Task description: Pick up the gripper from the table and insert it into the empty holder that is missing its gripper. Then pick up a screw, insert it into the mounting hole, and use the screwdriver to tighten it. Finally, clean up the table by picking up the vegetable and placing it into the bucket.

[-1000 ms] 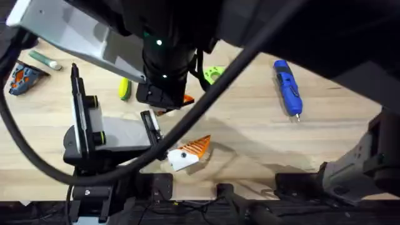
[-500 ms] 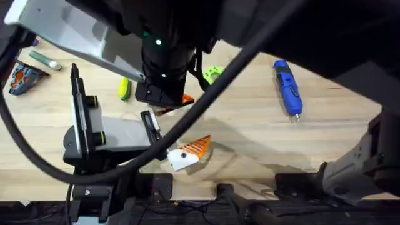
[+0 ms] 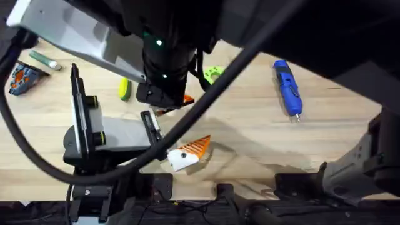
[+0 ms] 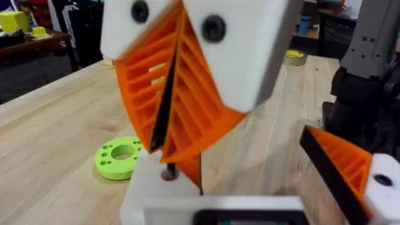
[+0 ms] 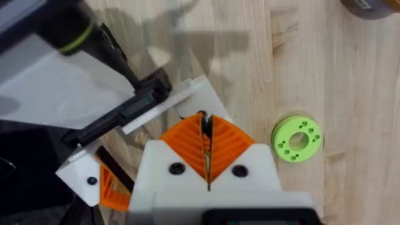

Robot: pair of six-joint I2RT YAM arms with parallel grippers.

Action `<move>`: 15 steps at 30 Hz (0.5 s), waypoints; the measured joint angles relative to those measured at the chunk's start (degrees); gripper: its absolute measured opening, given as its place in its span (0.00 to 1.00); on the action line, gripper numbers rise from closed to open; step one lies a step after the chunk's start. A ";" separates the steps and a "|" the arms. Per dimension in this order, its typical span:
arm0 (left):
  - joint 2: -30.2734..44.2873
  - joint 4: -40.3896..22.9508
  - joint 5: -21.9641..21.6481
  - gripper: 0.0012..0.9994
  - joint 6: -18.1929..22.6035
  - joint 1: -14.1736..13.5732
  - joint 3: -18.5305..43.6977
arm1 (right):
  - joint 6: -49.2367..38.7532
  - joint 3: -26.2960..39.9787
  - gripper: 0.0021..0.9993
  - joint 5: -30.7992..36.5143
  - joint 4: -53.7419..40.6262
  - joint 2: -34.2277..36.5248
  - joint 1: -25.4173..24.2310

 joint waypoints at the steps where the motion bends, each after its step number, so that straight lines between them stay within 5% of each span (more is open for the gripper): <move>1: 0.01 -0.01 0.00 0.99 0.00 0.00 0.00 | 0.00 0.00 0.00 0.00 0.03 0.00 0.00; 15: -0.01 -0.02 0.00 0.99 0.00 0.00 0.00 | 0.00 0.00 0.00 0.00 0.58 0.00 0.00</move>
